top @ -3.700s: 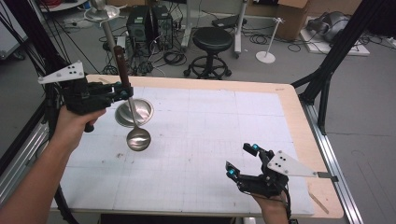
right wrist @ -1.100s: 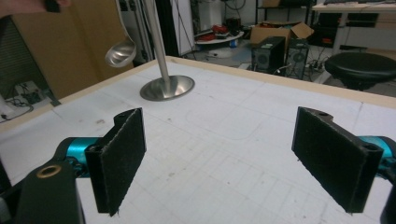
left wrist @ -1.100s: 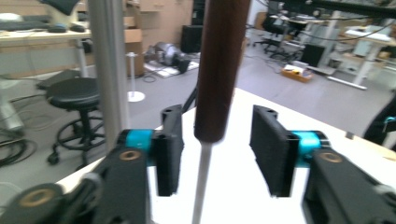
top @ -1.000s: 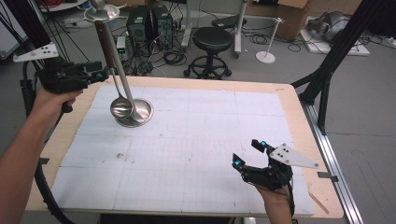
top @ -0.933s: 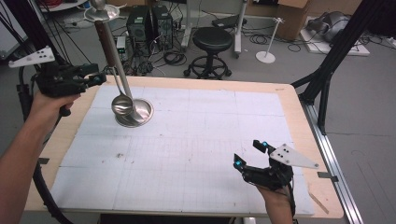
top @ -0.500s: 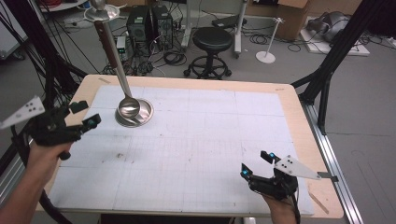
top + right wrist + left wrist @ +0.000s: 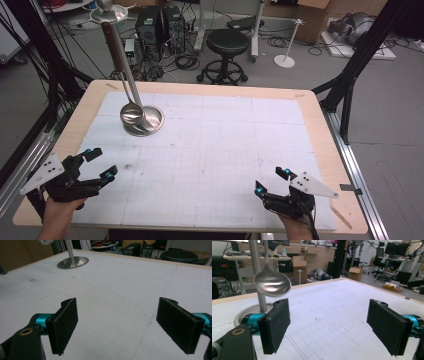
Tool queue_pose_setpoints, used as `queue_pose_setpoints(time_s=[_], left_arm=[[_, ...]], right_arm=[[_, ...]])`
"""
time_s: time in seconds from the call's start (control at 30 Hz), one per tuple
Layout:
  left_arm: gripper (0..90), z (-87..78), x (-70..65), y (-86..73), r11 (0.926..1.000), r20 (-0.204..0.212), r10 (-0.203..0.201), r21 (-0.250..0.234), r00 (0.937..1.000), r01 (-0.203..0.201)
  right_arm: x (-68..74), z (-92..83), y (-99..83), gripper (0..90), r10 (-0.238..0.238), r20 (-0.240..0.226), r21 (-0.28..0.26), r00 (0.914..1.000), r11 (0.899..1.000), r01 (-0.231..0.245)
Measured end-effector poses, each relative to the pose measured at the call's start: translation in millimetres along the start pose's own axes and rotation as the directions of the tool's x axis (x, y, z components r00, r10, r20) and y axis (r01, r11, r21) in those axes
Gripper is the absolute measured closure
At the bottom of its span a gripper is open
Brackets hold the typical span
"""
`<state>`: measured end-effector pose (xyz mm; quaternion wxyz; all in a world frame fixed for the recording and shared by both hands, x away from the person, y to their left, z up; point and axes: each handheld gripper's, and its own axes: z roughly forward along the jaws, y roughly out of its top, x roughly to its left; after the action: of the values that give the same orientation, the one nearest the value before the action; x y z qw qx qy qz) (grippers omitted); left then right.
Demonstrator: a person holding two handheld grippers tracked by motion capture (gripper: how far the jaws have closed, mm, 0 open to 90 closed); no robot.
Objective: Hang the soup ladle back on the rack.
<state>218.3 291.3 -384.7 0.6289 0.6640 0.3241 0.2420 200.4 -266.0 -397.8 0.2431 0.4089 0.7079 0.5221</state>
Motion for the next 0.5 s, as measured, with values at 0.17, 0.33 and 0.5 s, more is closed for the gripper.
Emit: queue_pose_setpoints(time_s=[0.17,0.33,0.5], left_arm=[[19.6,-2.8,-4.4,-2.6,0.9999,0.002,-0.01,-0.002,0.9999,0.01],[19.6,-0.6,-8.3,-2.5,1.0,0.012,-0.002,0.007,0.9999,0.001],[19.5,2.7,-11.0,-4.6,0.9998,0.019,0.002,0.019,0.9998,-0.003]], right_arm=[[4.0,-2.6,0.0,16.4,0.002,0.003,-0.013,1.0,1.0,-0.002],[4.2,-5.4,0.7,16.3,0.015,0.008,-0.023,0.9999,1.0,-0.015],[3.8,-7.7,0.6,16.3,0.006,0.01,-0.031,0.9999,0.999,-0.006]])
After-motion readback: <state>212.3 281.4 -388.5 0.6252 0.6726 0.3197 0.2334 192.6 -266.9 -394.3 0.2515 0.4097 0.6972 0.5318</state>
